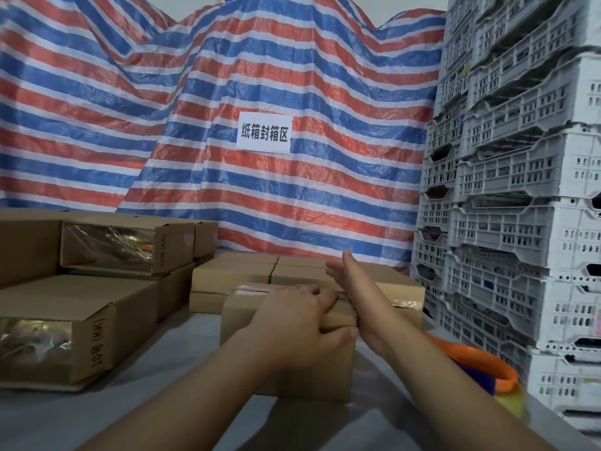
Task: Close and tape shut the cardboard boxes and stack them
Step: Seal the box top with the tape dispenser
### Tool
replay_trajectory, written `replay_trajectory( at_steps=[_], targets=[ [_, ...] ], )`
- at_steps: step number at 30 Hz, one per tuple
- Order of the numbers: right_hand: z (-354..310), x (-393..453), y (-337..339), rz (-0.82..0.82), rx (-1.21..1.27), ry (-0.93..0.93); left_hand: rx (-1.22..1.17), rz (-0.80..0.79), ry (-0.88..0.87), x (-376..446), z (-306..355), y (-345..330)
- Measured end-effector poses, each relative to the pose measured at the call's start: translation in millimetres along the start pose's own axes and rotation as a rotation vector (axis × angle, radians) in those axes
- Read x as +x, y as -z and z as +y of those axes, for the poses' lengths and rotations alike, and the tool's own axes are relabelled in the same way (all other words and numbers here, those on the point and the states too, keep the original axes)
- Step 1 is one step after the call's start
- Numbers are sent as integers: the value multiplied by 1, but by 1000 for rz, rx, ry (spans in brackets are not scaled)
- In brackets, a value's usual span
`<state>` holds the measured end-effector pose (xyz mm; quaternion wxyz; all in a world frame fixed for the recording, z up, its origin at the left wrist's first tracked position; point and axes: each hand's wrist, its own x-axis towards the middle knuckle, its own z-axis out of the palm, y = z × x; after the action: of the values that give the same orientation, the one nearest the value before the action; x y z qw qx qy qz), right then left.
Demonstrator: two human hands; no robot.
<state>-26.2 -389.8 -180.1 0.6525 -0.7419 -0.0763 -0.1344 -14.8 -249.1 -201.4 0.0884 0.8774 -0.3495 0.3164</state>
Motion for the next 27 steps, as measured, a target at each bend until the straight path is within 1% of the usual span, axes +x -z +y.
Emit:
replay_trajectory(
  at_steps=[4,9,12,14,16,17,19,20,22,23,24,26,27],
  targets=[
    [21,-6,3,24,170,37,17,11,4,-1,0,-2],
    [36,-13,1,31,351,-19,8,36,31,-1,1,-2],
    [42,-21,1,55,364,-65,-80,47,76,-2,3,1],
    [45,-27,3,68,370,-195,-272,56,156,0,4,7],
    [47,-32,6,77,347,-319,-556,119,278,0,0,17],
    [47,-34,9,81,309,-309,-648,183,314,-2,-3,23],
    [54,-46,23,52,163,-75,-708,328,334,-10,-14,36],
    [53,-48,26,70,73,1,-710,391,337,-17,-20,40],
    [41,-46,20,135,-84,75,-695,484,377,-31,-35,43],
    [36,-44,14,154,-153,66,-695,507,426,-39,-43,41],
    [35,-47,12,135,-197,50,-704,501,494,-46,-49,36],
    [38,-53,7,62,-201,0,-780,419,627,-61,-55,24],
    [40,-55,3,24,-186,-5,-861,363,674,-68,-55,17]
  ],
)
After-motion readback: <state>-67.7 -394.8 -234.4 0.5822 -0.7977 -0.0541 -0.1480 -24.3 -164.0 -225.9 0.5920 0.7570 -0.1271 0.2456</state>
